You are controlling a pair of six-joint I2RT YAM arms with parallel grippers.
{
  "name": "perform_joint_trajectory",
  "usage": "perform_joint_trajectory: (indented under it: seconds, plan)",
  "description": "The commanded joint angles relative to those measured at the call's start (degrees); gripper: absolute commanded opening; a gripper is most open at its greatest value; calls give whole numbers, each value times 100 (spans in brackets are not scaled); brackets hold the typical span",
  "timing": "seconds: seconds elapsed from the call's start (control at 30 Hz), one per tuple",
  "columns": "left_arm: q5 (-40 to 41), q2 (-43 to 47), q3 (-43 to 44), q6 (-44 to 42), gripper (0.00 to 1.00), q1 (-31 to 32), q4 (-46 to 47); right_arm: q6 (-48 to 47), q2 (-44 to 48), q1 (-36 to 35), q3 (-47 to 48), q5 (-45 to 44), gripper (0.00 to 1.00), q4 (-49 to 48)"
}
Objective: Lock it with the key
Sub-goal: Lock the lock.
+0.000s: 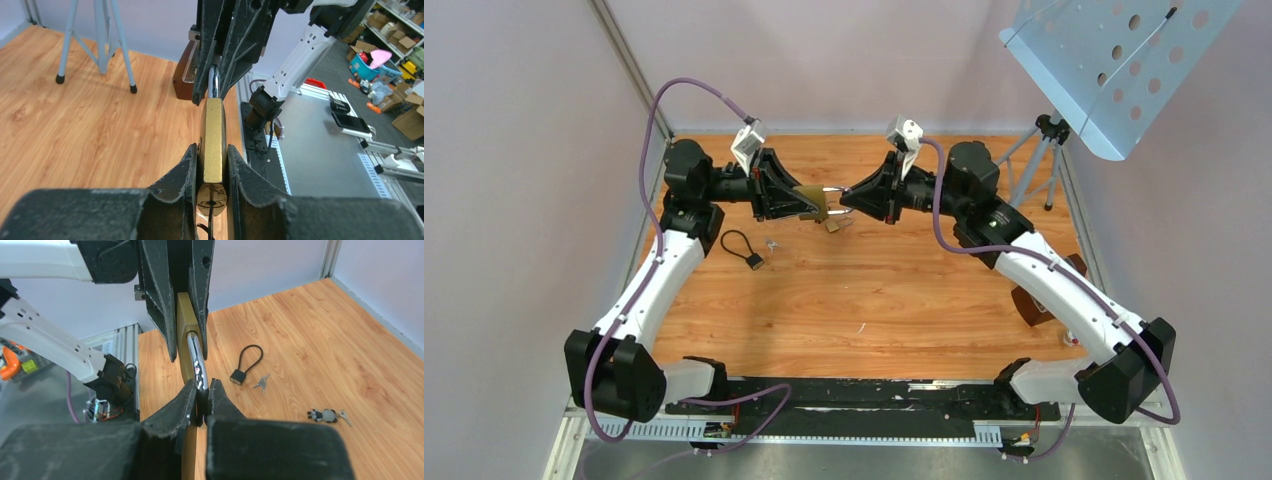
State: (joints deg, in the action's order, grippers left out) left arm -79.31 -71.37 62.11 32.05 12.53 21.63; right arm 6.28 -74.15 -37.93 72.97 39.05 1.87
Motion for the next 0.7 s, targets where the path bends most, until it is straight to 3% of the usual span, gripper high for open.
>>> perform_joint_trajectory:
  seconds: [0.0,0.17,0.47,0.67]
  plan:
    - [295,49,17,412,0,536,1002,824,-393,-407,93,193,0,-1298]
    - [927,62,-81,496,0,606,1324,1222,-567,-524,145,535,0,-1619]
    - [1930,-101,-52,781,0,830,2227,735,-913,-896,230,1016,0,-1175]
    - [2039,-336,311,763,0,823,2394,374,-1001,-1041,258,1036,0,-1001]
